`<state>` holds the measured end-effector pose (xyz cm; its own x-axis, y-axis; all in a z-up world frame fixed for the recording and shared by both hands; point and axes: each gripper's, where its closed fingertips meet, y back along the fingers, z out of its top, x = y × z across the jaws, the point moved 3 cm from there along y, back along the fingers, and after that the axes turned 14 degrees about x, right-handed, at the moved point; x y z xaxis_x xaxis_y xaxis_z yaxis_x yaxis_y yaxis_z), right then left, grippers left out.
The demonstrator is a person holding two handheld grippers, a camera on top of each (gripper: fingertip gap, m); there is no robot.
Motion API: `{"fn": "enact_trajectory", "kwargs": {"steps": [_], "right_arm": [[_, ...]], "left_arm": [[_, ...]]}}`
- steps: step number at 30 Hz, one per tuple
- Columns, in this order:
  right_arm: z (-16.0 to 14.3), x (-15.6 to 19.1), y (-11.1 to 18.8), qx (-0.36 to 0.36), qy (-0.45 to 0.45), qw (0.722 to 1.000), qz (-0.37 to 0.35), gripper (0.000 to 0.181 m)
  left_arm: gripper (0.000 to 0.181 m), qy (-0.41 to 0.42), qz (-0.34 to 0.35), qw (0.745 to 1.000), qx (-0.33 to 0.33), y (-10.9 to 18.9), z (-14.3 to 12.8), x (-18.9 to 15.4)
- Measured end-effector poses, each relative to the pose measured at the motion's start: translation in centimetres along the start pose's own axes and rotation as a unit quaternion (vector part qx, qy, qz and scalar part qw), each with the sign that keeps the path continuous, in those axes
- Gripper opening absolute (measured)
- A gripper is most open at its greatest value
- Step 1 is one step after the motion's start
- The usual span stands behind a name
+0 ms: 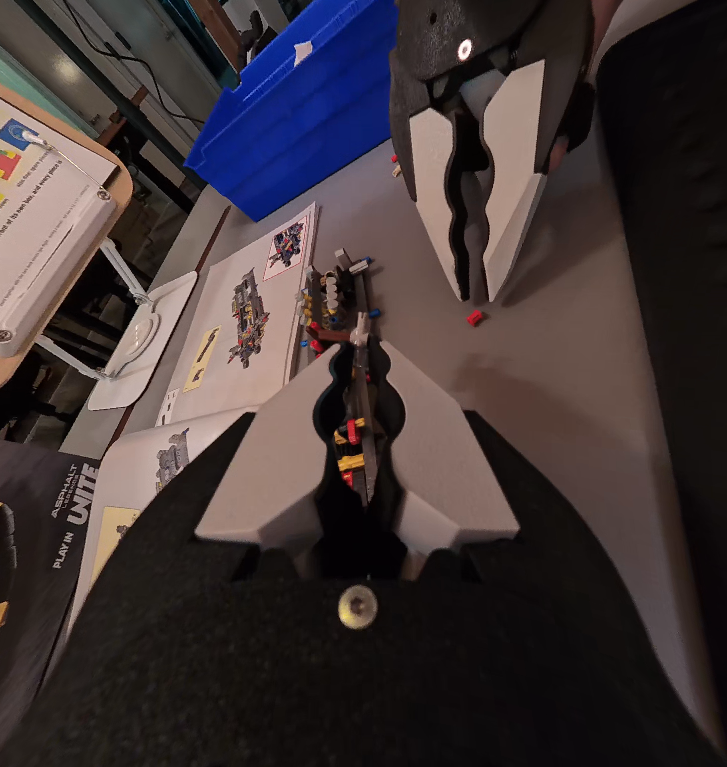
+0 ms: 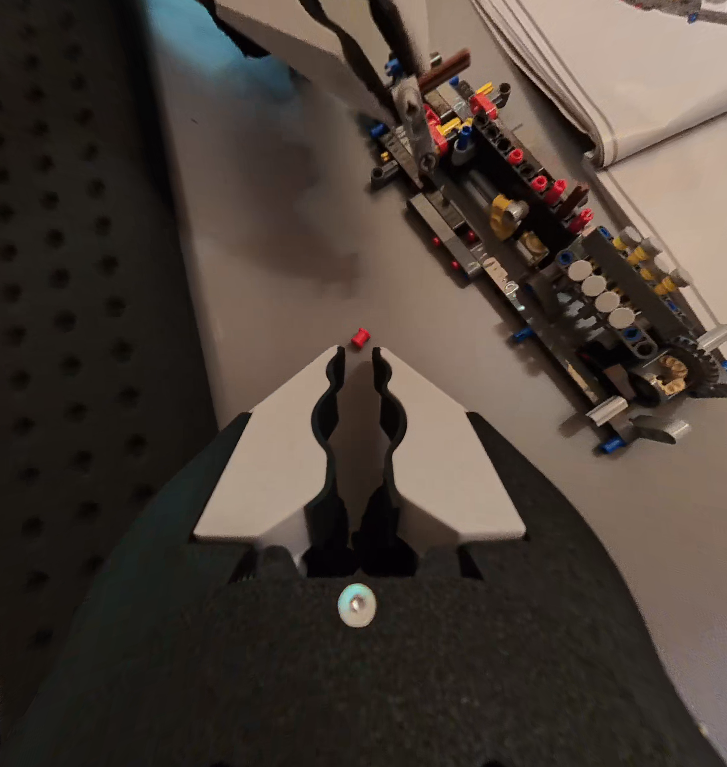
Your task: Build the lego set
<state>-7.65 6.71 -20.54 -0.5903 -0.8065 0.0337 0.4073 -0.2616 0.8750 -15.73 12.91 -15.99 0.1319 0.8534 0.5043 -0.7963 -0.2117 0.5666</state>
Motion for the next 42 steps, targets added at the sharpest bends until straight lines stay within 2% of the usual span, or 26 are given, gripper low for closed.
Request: {"fn": "enact_trajectory", "kwargs": {"steps": [6,9,24,26,28,30,32,34,39,42], "right_arm": [[0.5,0.1,-0.2,-0.003,-0.063,0.997,-0.045,0.015],[0.5,0.7,-0.7,0.004,-0.08,0.996,-0.045,0.015],[0.8,0.3,-1.2,0.02,-0.075,0.995,-0.067,0.005],[1.6,0.1,-0.5,-0.032,-0.085,0.994,-0.059,0.006],[3.2,0.1,1.1,-0.13,-0.1,0.986,-0.024,0.005],[5.1,0.5,3.6,-0.26,-0.099,0.96,0.025,0.005],[6.2,0.6,5.7,-0.353,-0.096,0.929,0.061,0.005],[6.6,0.4,5.7,-0.366,-0.109,0.92,0.09,0.005],[7.0,-1.0,4.1,-0.328,-0.127,0.936,0.026,0.005],[7.2,-1.8,3.9,-0.329,-0.152,0.932,0.003,0.005]], "left_arm": [[0.006,-0.011,-0.003,1.0,0.008,-0.3,-0.2,-0.3],[0.006,-0.014,-0.008,1.0,0.012,-0.4,-0.3,-0.5],[0.006,-0.024,-0.008,0.999,0.022,-0.5,-0.4,-0.7],[0.006,-0.029,-0.001,0.999,0.017,-0.4,-0.3,-0.6],[0.006,-0.031,0.008,0.999,0.009,-0.1,0.0,-0.4],[0.006,-0.032,0.021,0.999,0.0,0.2,0.3,-0.1],[0.006,-0.035,0.034,0.999,-0.012,0.6,0.6,0.1],[0.005,-0.037,0.047,0.998,-0.021,0.8,1.0,0.3],[0.005,-0.022,0.054,0.998,-0.03,1.1,1.5,0.5],[0.006,-0.014,0.057,0.998,-0.027,1.0,1.3,0.7]]}}
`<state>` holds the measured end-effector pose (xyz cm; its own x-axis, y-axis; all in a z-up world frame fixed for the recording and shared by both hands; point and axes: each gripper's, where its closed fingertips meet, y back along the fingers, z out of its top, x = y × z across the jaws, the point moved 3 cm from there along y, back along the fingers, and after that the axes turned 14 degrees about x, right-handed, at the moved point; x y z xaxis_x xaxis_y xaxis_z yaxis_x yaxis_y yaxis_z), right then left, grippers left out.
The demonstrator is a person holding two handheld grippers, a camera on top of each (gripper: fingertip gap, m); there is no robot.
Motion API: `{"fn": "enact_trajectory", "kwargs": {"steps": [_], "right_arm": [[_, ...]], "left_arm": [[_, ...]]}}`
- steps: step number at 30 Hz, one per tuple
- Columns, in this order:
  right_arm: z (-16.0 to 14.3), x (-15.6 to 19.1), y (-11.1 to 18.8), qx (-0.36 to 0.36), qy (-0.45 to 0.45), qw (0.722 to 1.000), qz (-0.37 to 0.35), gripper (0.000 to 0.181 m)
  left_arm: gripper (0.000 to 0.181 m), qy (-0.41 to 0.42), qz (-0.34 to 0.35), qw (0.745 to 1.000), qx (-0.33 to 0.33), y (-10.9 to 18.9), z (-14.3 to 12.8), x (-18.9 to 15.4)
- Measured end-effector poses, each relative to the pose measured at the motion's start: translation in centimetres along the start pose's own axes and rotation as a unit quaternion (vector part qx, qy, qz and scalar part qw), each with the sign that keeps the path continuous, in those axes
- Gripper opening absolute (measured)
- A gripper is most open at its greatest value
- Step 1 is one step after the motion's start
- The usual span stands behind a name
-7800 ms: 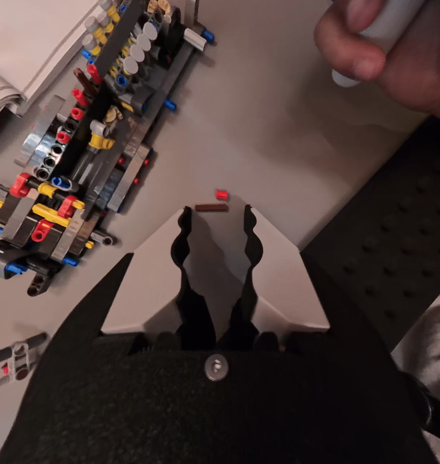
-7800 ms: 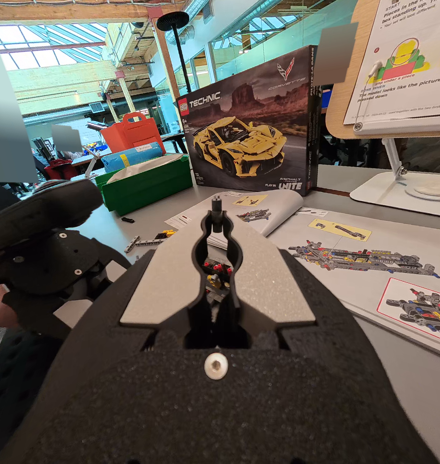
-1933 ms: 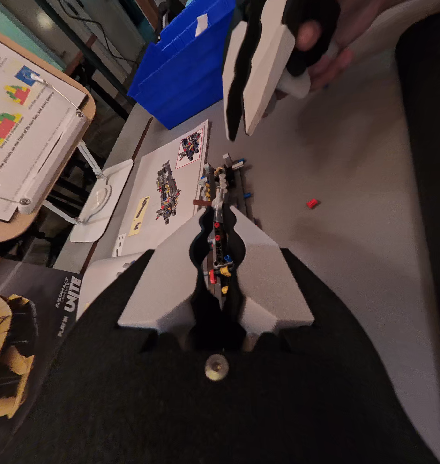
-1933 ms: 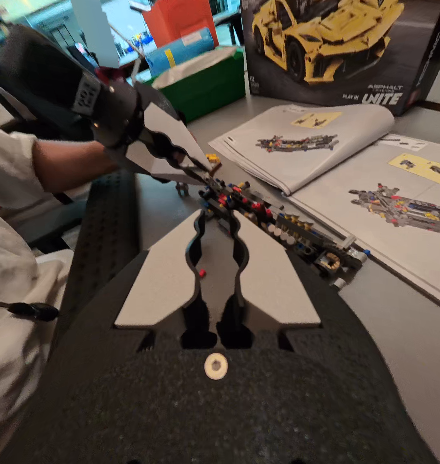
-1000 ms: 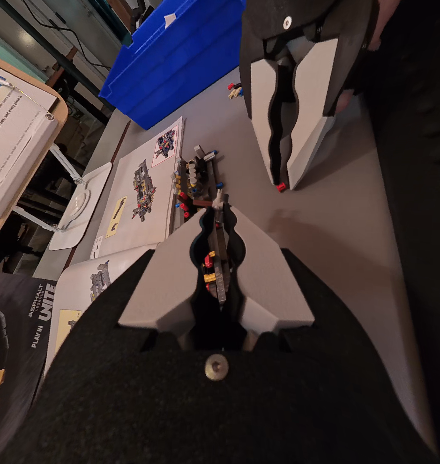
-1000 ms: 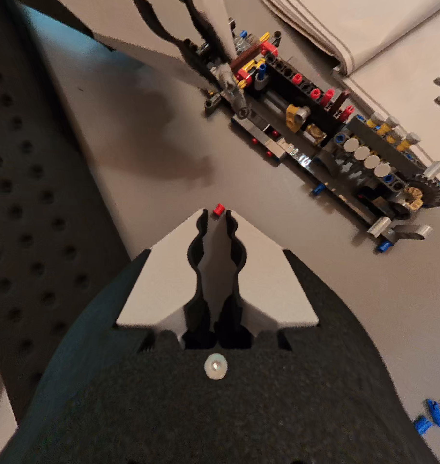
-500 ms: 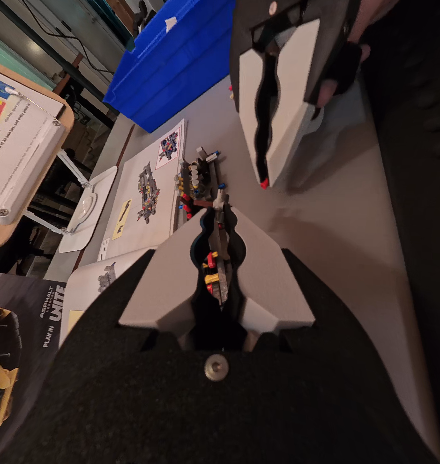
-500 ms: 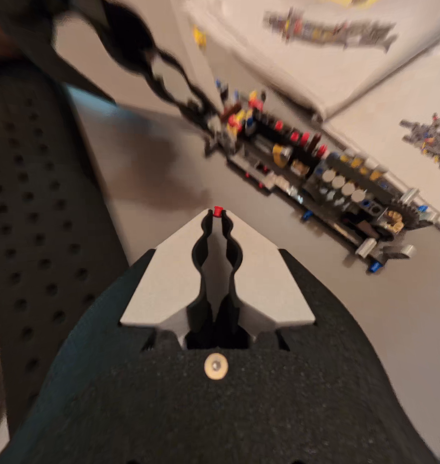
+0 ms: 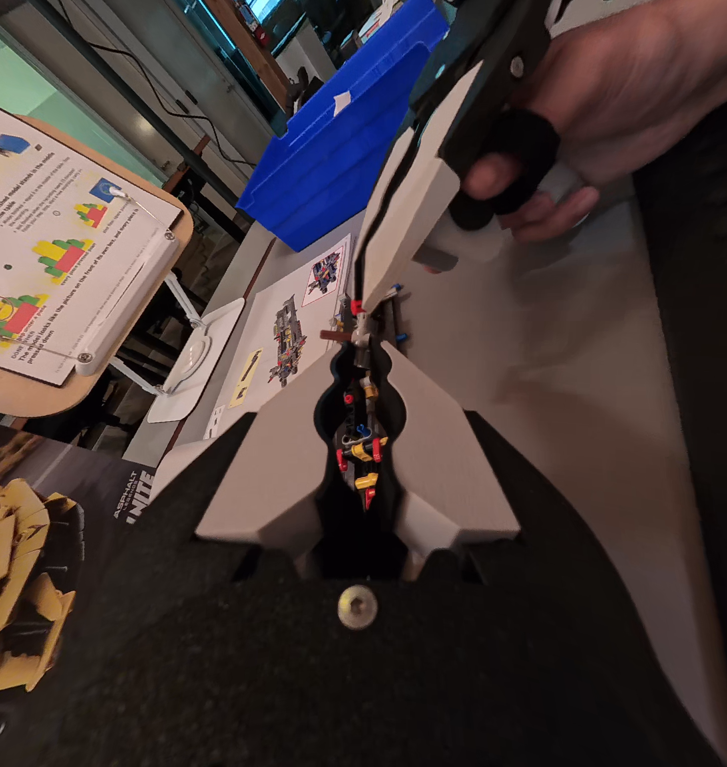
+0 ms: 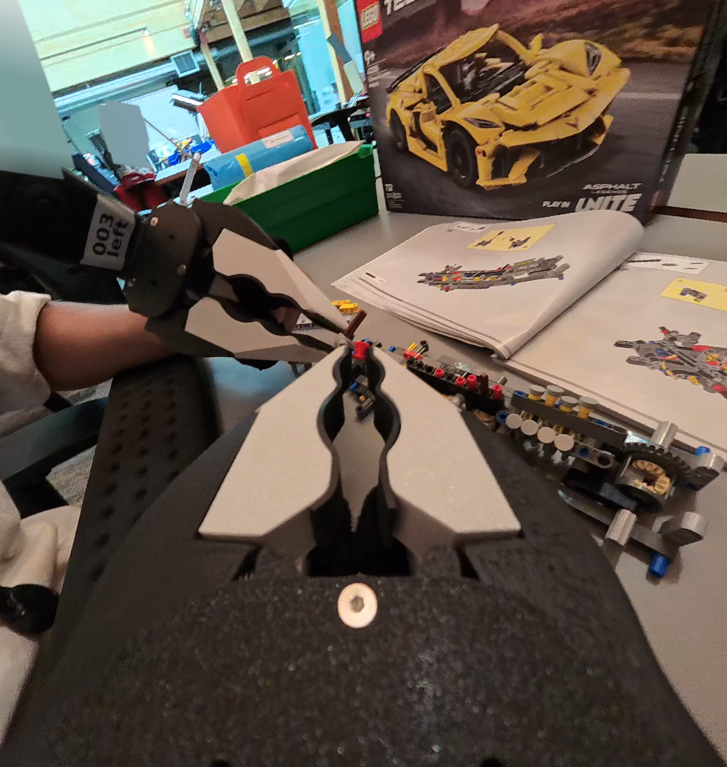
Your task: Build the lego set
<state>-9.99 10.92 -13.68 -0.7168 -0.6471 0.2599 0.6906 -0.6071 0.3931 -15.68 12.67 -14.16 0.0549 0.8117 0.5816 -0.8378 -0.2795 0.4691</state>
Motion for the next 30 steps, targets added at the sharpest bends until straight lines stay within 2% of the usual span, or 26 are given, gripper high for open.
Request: {"fn": "enact_trajectory", "kwargs": {"steps": [6,18,30], "right_arm": [[0.27,0.11,-0.07,-0.012,-0.034,0.999,0.035,0.005],[-0.15,0.27,-0.64,0.004,-0.036,0.999,0.037,0.005],[-0.65,0.08,-0.92,0.01,-0.085,0.993,0.084,0.005]], "left_arm": [[0.006,0.0,0.006,1.0,0.004,0.01,-0.1,0.21],[0.006,0.002,-0.004,1.0,0.014,-0.15,-0.34,0.07],[0.006,-0.051,0.029,0.998,0.031,-0.39,-0.69,-0.18]]}}
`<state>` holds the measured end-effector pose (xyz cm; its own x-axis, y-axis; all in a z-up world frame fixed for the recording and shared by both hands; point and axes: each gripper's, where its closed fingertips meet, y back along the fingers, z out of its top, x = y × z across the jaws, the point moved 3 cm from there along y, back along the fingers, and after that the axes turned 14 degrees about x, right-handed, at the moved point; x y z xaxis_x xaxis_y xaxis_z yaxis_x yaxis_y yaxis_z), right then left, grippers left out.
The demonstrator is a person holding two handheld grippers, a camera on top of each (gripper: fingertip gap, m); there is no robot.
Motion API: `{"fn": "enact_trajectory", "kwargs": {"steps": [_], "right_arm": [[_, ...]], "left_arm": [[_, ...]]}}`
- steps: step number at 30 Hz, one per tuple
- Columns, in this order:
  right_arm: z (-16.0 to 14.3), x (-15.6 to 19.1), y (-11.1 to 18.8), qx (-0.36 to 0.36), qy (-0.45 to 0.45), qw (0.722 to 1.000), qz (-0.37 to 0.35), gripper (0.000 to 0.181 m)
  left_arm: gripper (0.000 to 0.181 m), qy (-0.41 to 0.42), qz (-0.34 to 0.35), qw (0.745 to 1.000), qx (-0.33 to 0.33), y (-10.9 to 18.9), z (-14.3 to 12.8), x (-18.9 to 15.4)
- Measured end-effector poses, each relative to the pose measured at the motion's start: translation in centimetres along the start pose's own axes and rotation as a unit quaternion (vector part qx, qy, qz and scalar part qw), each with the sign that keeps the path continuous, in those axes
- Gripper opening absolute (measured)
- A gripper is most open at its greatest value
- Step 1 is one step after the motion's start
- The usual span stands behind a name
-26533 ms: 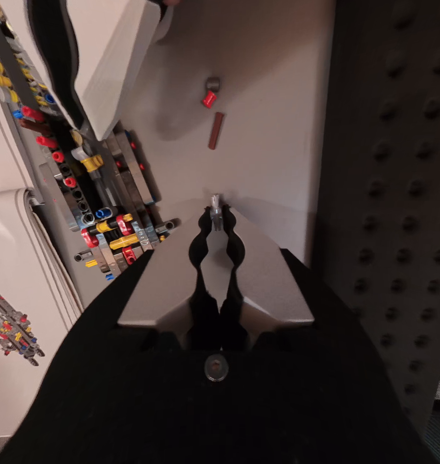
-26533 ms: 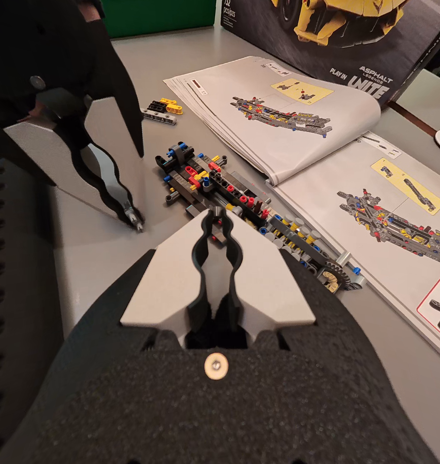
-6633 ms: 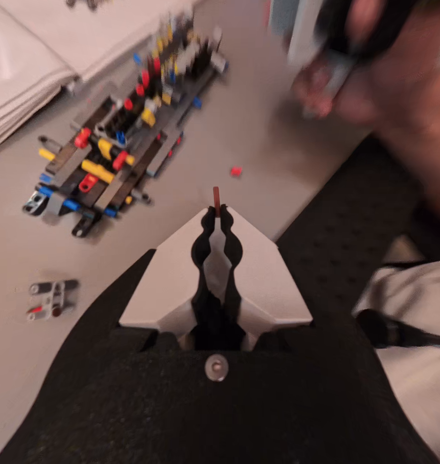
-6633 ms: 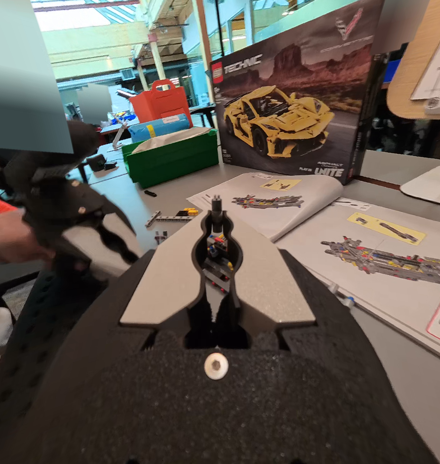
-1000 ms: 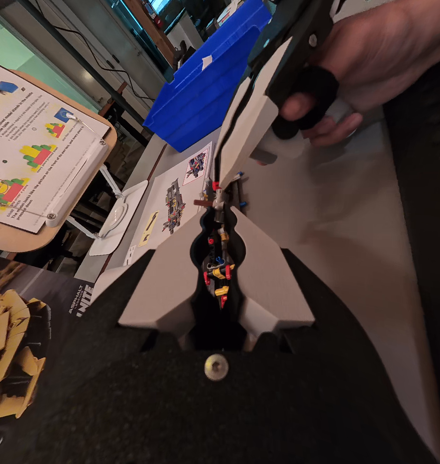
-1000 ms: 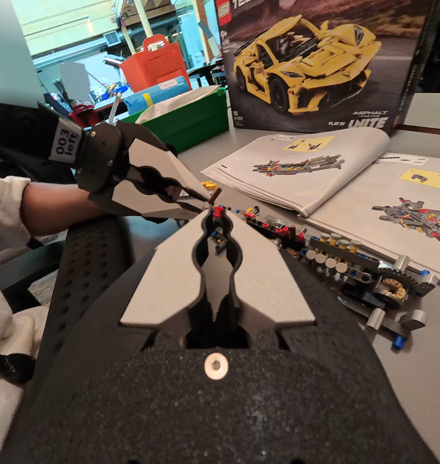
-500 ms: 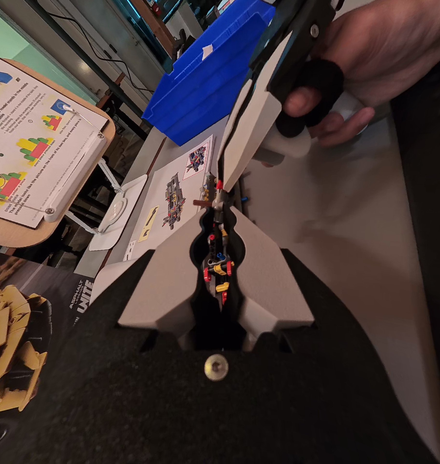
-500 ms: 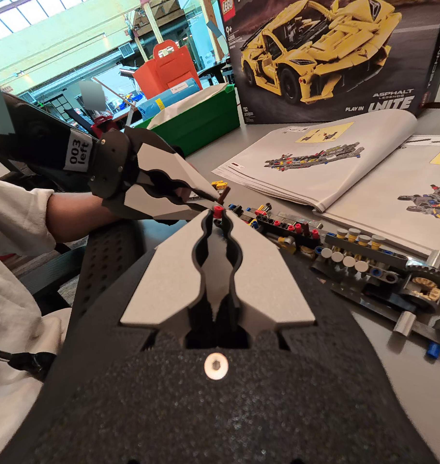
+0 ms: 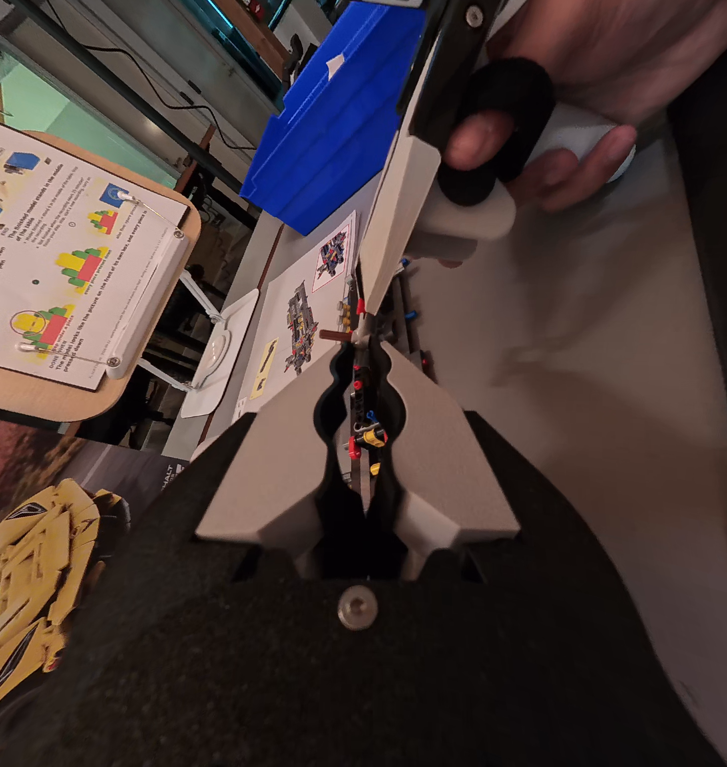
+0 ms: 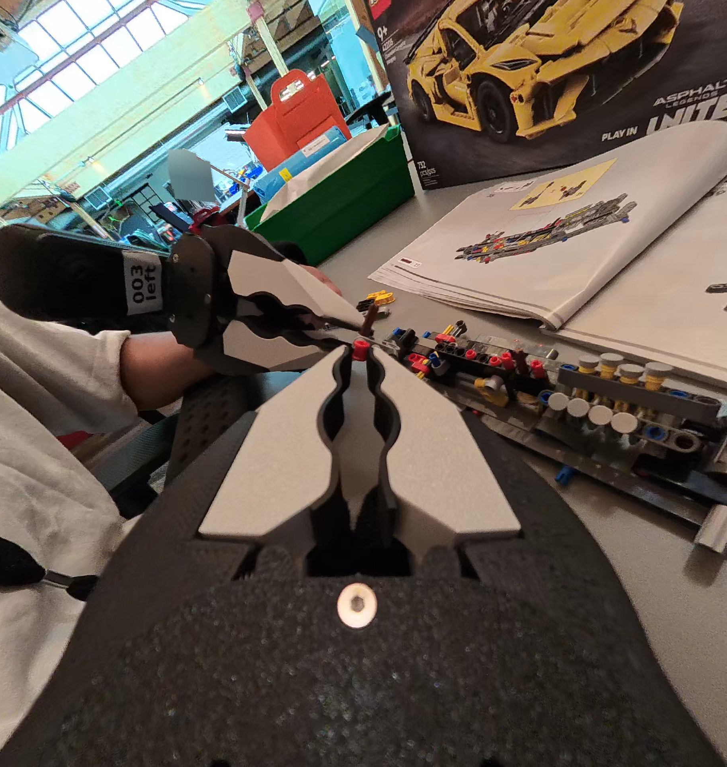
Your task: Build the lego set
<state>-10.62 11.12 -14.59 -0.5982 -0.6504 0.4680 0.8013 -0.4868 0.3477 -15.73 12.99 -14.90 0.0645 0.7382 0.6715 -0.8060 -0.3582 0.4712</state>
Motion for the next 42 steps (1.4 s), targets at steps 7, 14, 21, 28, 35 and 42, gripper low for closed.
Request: {"fn": "enact_trajectory", "kwargs": {"steps": [7,14,21,28,35,42], "right_arm": [[1.2,-0.3,0.8,-0.039,-0.034,0.998,0.038,0.005],[2.7,-1.0,-0.2,-0.052,-0.114,0.983,0.133,0.005],[1.0,-1.1,-0.9,0.009,0.007,1.0,0.008,0.005],[0.9,-1.3,-1.0,0.01,-0.001,1.0,0.014,0.005],[0.7,-1.3,-1.2,0.015,-0.006,1.0,0.019,0.005],[0.8,-1.4,-1.1,0.014,-0.008,1.0,0.018,0.005]], "left_arm": [[0.006,-0.002,0.004,1.0,-0.007,0.1,0.1,0.1],[0.006,-0.012,0.015,1.0,-0.002,0.0,-0.1,0.1],[0.006,0.032,0.008,0.999,0.018,-0.4,-1.0,1.2],[0.006,0.029,0.007,0.999,0.021,-0.5,-1.1,1.1],[0.006,0.019,0.008,0.999,0.03,-0.8,-1.3,1.0],[0.006,0.039,0.008,0.999,0.023,-0.5,-1.3,1.6]]}}
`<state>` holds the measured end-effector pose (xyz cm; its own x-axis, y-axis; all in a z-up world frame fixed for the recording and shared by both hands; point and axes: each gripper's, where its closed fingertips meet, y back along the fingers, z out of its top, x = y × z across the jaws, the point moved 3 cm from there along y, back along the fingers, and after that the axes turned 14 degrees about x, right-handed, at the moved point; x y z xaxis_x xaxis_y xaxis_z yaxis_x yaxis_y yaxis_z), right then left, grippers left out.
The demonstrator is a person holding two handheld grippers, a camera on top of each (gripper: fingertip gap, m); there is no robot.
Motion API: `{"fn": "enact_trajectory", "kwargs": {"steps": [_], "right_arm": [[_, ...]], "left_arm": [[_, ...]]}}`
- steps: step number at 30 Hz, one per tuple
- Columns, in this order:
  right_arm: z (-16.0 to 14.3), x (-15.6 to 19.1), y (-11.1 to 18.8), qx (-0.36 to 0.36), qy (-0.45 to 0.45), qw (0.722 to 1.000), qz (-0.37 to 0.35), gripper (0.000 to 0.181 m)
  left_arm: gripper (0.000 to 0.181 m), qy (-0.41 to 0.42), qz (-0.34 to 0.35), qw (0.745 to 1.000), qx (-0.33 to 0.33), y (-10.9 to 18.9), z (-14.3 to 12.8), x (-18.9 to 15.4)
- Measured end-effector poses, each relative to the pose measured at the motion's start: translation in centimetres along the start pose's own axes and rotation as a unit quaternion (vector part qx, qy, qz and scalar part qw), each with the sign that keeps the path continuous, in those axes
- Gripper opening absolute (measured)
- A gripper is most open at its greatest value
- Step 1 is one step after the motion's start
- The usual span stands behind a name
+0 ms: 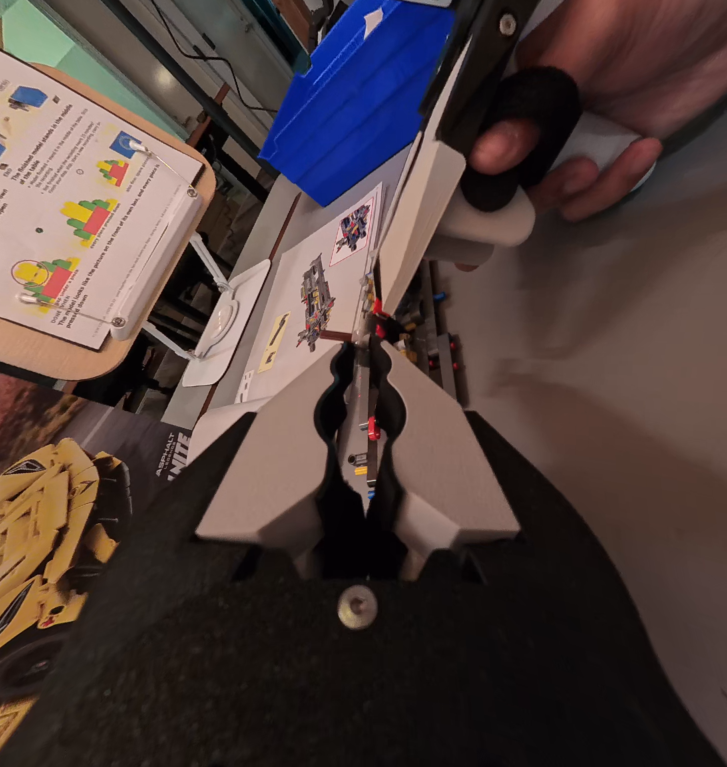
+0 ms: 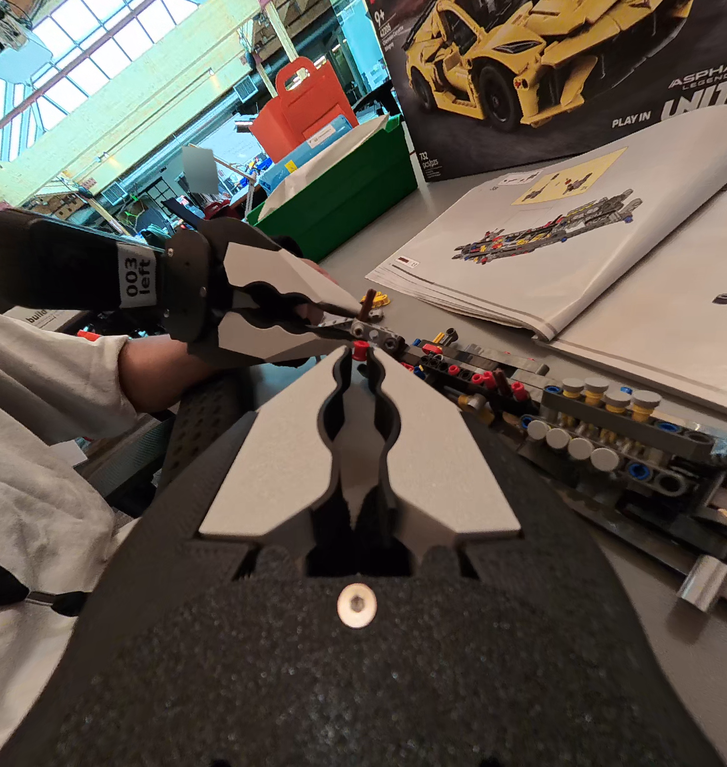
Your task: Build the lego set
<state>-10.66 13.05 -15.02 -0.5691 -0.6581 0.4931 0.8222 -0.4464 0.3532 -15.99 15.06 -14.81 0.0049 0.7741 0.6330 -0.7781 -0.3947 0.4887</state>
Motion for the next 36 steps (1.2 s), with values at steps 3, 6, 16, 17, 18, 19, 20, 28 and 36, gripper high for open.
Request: {"fn": "enact_trajectory", "kwargs": {"steps": [3,6,16,17,18,19,20,28,36], "right_arm": [[-0.2,0.1,-0.2,0.008,0.0,1.0,0.002,0.005],[-0.4,0.1,-0.4,0.013,0.006,1.0,-0.003,0.005],[-0.2,-0.2,-0.1,0.007,0.003,1.0,-0.007,0.005],[-0.2,-0.2,-0.1,0.006,0.0,1.0,-0.004,0.005],[-0.2,-0.1,-0.2,0.007,0.0,1.0,-0.001,0.005],[-0.3,0.0,-0.3,0.012,0.002,1.0,0.001,0.005],[-0.5,0.0,-0.5,0.018,0.007,1.0,-0.003,0.005],[-3.2,-1.3,1.0,0.13,0.119,0.981,-0.086,0.006],[-7.0,-2.7,1.6,0.327,0.222,0.905,-0.158,0.006]], "left_arm": [[0.006,-0.007,-0.003,1.0,0.001,-0.1,0.0,-0.3],[0.006,-0.011,-0.002,1.0,0.0,-0.1,0.1,-0.4],[0.006,-0.006,-0.007,1.0,0.0,-0.1,0.1,-0.4],[0.006,-0.002,-0.01,1.0,-0.001,-0.1,0.1,-0.4],[0.006,0.0,-0.011,1.0,-0.003,0.0,0.2,-0.4],[0.006,-0.002,-0.013,1.0,-0.003,-0.1,0.2,-0.5],[0.006,-0.005,-0.012,1.0,0.001,-0.1,0.2,-0.6],[0.006,0.026,-0.001,1.0,0.006,0.1,-0.5,0.9],[0.006,-0.031,-0.013,0.999,0.037,-0.9,-0.9,-1.1]]}}
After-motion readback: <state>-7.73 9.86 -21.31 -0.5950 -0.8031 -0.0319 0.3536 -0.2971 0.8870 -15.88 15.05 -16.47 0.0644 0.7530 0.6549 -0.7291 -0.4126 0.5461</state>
